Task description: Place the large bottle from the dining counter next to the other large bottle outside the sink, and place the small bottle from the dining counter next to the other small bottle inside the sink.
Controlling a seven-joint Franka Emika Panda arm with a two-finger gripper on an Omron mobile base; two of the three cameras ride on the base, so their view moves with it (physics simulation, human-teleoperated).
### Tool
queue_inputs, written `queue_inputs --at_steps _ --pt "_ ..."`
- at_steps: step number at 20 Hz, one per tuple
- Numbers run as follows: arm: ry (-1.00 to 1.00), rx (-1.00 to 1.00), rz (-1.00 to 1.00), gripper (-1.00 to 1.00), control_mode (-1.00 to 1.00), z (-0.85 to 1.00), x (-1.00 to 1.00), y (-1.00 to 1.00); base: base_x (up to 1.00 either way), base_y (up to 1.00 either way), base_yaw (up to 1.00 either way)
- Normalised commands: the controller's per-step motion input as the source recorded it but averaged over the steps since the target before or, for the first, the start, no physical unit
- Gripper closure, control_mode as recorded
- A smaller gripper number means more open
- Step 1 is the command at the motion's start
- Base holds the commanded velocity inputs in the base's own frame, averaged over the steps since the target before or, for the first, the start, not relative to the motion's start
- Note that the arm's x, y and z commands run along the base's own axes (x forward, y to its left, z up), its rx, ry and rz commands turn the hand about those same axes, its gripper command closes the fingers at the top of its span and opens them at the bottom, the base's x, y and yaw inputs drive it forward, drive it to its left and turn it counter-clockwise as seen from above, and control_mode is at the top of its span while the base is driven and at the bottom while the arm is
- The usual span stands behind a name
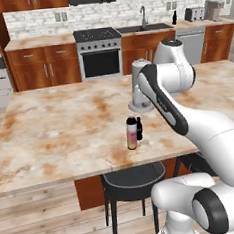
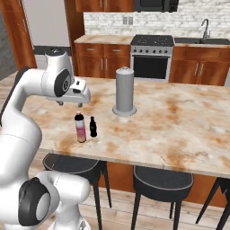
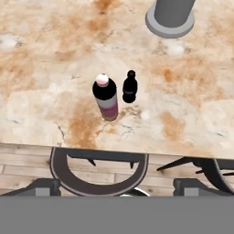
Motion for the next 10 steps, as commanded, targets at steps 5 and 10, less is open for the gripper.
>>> queue_inputs --at_steps 5,10 --pt "0.00 0.00 0.00 -1.00 -1.00 -0.22 0.00 0.13 0.00 0.00 0.00" --pt "0.00 0.00 0.00 -1.00 -1.00 -0.30 0.00 0.04 0.00 0.00 0.00"
